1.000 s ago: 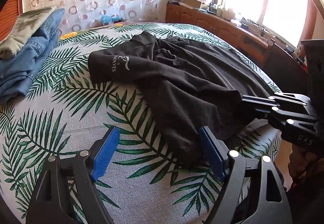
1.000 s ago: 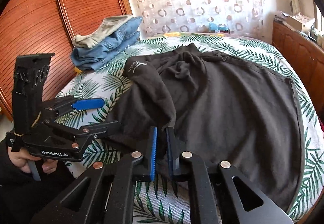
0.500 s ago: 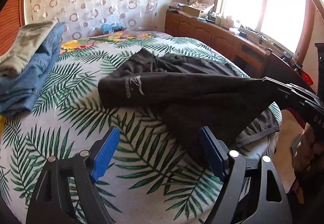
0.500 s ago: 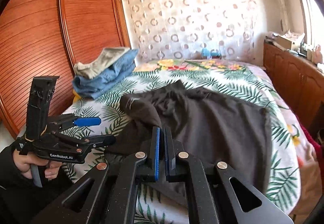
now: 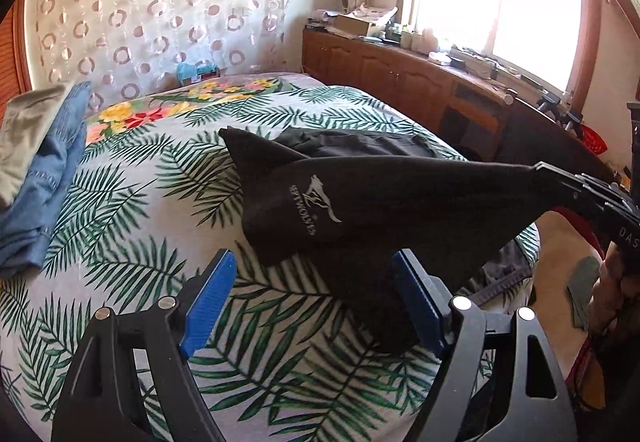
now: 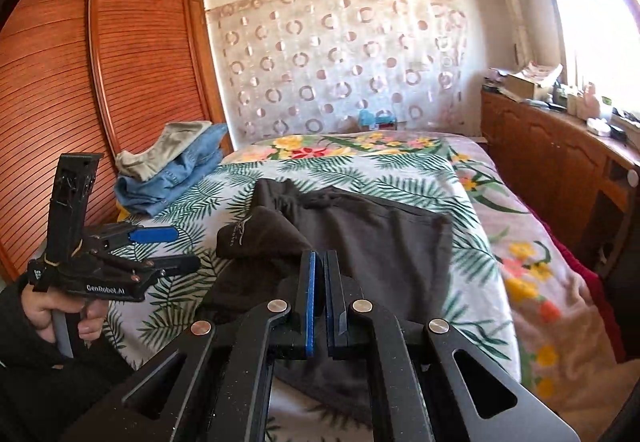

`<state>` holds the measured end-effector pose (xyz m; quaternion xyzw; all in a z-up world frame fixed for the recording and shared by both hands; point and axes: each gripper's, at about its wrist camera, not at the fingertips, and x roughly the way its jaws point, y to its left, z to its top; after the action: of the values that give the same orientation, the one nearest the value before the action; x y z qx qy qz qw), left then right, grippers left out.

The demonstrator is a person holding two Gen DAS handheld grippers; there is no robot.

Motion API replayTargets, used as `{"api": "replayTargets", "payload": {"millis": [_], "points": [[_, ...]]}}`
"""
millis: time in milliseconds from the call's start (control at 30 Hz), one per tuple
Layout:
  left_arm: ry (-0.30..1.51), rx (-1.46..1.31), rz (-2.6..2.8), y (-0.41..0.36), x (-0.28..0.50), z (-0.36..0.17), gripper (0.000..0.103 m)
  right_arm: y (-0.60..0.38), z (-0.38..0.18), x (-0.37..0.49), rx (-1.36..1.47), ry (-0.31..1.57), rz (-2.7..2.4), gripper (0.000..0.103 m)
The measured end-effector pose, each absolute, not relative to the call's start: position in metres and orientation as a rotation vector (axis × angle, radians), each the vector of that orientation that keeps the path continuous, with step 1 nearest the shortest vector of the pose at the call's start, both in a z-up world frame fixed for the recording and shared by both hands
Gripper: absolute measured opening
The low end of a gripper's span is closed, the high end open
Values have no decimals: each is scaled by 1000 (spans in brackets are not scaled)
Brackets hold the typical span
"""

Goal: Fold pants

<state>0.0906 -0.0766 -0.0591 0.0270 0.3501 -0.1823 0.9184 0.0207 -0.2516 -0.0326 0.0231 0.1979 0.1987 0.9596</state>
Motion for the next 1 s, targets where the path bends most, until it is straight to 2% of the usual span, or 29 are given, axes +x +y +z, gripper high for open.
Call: {"api": "replayTargets", "payload": {"millis": [467, 1000], "points": [[752, 92, -402, -102, 93, -69, 81, -273, -40, -1, 79, 492, 368, 4], [818, 132, -397, -111, 101, -95, 81, -273, -46, 23, 73, 633, 366, 4]]}}
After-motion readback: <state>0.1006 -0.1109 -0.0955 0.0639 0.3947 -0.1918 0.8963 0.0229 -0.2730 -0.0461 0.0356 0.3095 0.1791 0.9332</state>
